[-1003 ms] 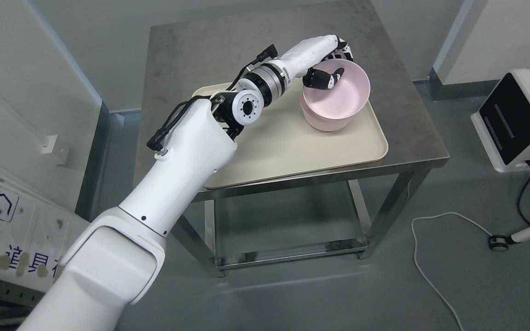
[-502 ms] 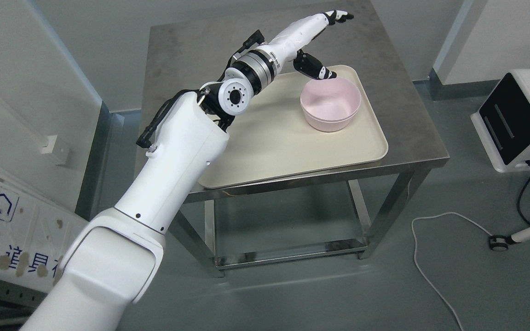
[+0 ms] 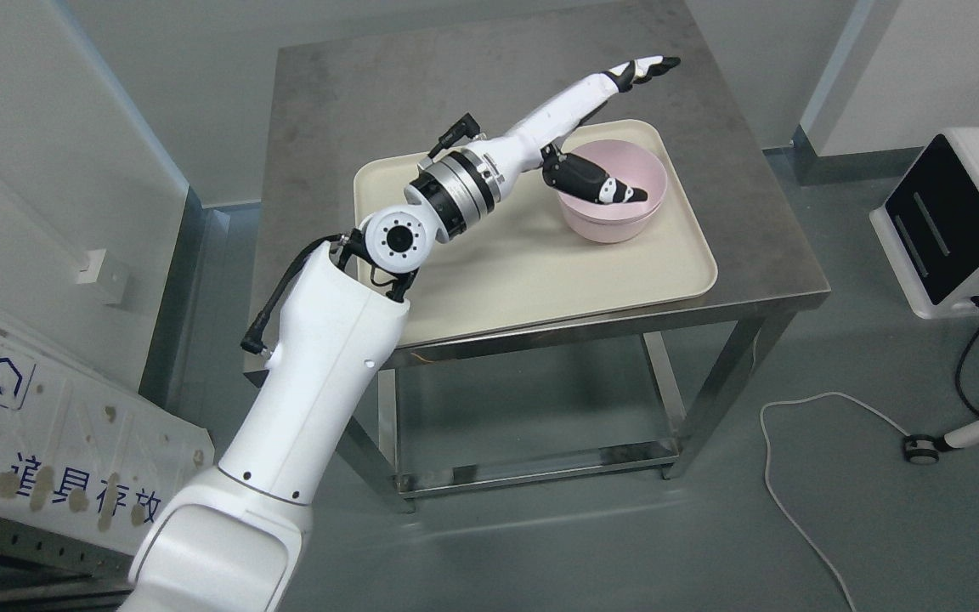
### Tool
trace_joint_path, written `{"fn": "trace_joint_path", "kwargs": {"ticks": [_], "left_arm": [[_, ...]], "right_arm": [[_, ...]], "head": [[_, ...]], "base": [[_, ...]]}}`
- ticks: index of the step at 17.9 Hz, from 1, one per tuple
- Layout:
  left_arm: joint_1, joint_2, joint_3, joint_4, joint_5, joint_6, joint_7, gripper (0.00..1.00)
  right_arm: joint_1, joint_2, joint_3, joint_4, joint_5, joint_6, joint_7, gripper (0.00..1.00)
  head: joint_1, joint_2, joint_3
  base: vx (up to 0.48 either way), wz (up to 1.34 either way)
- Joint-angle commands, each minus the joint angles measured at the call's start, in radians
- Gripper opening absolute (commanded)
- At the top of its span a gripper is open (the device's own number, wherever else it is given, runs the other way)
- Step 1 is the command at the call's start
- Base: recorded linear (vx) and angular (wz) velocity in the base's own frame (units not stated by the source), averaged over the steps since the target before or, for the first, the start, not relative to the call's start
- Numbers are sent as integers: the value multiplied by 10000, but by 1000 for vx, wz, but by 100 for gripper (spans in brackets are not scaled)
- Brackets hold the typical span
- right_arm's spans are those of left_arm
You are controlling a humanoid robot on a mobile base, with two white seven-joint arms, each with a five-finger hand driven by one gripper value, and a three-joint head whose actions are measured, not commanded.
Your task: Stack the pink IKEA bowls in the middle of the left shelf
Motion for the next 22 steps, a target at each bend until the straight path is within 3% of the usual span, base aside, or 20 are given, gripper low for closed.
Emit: {"fn": "trace_joint_path", "kwargs": {"ticks": [1,6,10,13,17,22], "left_arm": [[815,163,-67,-1947,-2833,540,-940,91],[601,163,-129,-1473,-4249,818,-1466,83],[264,163,-251,-1410,-4343,1446,-1527,78],[186,163,-619,-1394,-4359,1524,-2017,66],[186,163,-1157,-1120,-4389,1509,-2049,63],[48,163,-1202,-812,-4481,1417,-2004,44]], "right_arm": [[0,-175,-107,0,77,3,-47,100],[0,-175,-107,0,77,3,-47,100],[0,-175,-107,0,77,3,-47,100],[0,-175,-107,0,77,3,-47,100],[0,-175,-92,0,77,3,-47,100],[0,-175,-92,0,77,3,-47,100]], "head": [[0,0,0],[0,2,0],[0,3,0],[0,4,0],[0,4,0],[0,3,0]], "base": [[0,0],[0,0],[0,0],[0,0],[0,0],[0,0]]}}
